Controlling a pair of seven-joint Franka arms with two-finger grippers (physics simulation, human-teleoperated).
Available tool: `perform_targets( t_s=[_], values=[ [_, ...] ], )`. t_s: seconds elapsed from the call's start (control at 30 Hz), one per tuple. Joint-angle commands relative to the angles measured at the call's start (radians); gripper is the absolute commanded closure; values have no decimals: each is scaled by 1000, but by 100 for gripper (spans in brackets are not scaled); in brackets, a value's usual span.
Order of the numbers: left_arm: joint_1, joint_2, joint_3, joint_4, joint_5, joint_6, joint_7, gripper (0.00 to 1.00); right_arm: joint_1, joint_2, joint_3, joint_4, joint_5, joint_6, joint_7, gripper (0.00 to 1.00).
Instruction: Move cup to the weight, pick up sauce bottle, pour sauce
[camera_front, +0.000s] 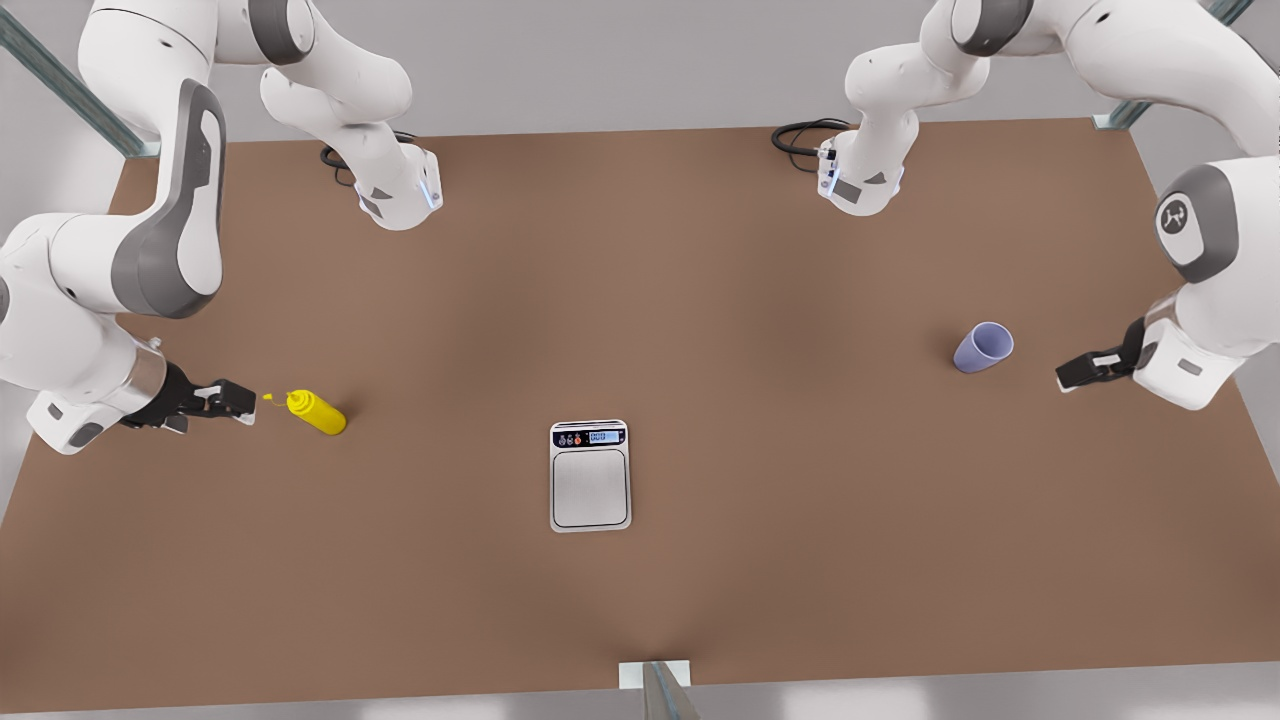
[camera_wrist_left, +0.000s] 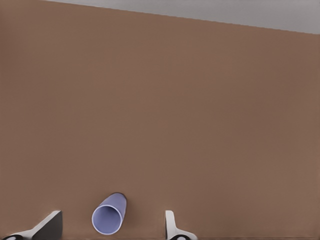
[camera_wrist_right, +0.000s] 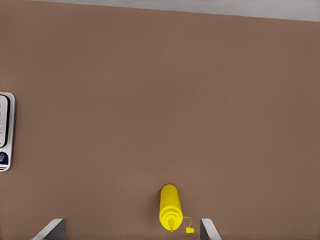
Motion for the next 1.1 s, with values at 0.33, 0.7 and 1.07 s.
perform_targets(
  t_s=[0.33,0.7,1.07],
  values=[
    [-4,-43,35,-181,-13,71,3,0,-14,12,-3,5,4,-3,-14,0],
    [-4,-264,221,-747,-10,396,62,0,-48,28,-5,32,9,-32,2,0],
    [-9,-304,290,-1106,-10,772,122,0,-54,26,-5,32,14,-35,3,0]
  ],
)
